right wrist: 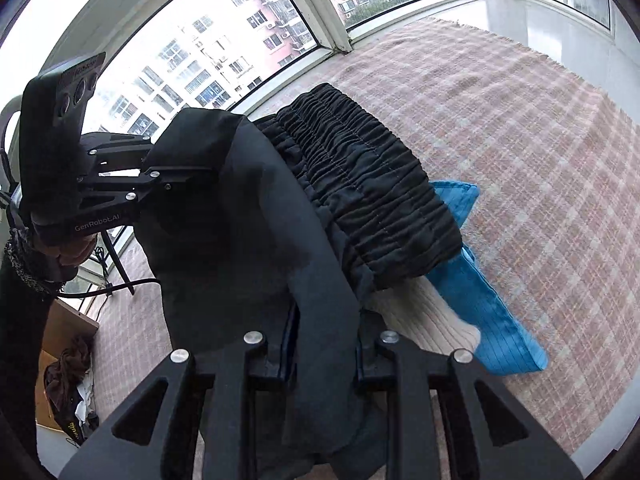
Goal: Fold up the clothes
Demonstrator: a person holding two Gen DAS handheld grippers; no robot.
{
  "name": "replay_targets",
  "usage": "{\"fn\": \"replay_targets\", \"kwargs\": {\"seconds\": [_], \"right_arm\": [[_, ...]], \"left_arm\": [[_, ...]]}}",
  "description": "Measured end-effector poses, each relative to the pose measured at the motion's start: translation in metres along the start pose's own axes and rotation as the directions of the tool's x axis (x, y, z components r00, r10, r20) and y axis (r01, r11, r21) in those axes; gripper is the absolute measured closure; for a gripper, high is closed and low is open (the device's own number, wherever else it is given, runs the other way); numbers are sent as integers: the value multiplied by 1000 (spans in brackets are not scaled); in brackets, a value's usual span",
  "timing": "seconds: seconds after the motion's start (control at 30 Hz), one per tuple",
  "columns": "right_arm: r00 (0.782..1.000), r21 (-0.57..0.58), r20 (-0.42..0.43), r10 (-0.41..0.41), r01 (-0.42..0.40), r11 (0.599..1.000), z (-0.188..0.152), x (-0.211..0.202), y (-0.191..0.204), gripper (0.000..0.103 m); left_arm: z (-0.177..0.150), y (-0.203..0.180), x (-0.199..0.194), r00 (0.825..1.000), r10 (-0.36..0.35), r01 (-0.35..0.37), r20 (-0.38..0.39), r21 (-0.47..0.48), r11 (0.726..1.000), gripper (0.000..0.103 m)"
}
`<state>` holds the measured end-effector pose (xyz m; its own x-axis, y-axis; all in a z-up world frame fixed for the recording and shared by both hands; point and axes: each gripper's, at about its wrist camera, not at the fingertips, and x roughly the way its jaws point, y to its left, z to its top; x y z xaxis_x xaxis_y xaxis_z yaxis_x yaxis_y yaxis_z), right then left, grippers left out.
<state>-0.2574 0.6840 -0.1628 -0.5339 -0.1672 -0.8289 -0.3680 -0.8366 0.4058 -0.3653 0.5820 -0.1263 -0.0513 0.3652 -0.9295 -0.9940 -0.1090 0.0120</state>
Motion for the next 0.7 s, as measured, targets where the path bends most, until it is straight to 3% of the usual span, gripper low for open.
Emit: {"fn": "replay_targets", "kwargs": {"seconds": [0.1,0.13,0.23,0.3,0.33,0.4,0.47,0.53,0.63,0.7], "right_arm": [[998,-5,-63,-22,22,1000,8,5,-11,67],[998,-34,-39,-39,38,999,10,-5,-11,67],[981,-113,40,-189,192,975,19,-37,-7,48],[957,-128,129,-258,274,953,22,-61,-3,48],[950,-145,175,-257,283,948,23,-73,4,48],[964,-188,208,-167,207,960,21,-85,20,48],[987,-226,149,-56,89,970,18,-75,32,48],[995,-259,84,-49,70,963,13,-51,42,48],[986,-295,40,-165,169,941,7,-10,33,48],[973,-273,14,-231,226,935,10,11,12,48]], "left_arm": [[2,30,2,1000,13,-13,-5,-68,998,81],[0,37,-4,999,34,-33,6,-78,996,82],[-8,54,-31,994,96,-89,52,-120,989,82],[-13,47,-48,989,99,-86,106,-124,989,82],[-14,37,-53,989,74,-60,128,-105,993,82],[-14,14,-58,988,6,2,157,-53,999,81],[-12,-5,-58,983,-65,67,170,-6,998,79],[-4,-4,-43,985,-89,88,145,15,996,77],[-8,4,11,998,-14,16,62,-36,999,78],[-13,28,19,1000,16,-15,15,-121,993,78]]}}
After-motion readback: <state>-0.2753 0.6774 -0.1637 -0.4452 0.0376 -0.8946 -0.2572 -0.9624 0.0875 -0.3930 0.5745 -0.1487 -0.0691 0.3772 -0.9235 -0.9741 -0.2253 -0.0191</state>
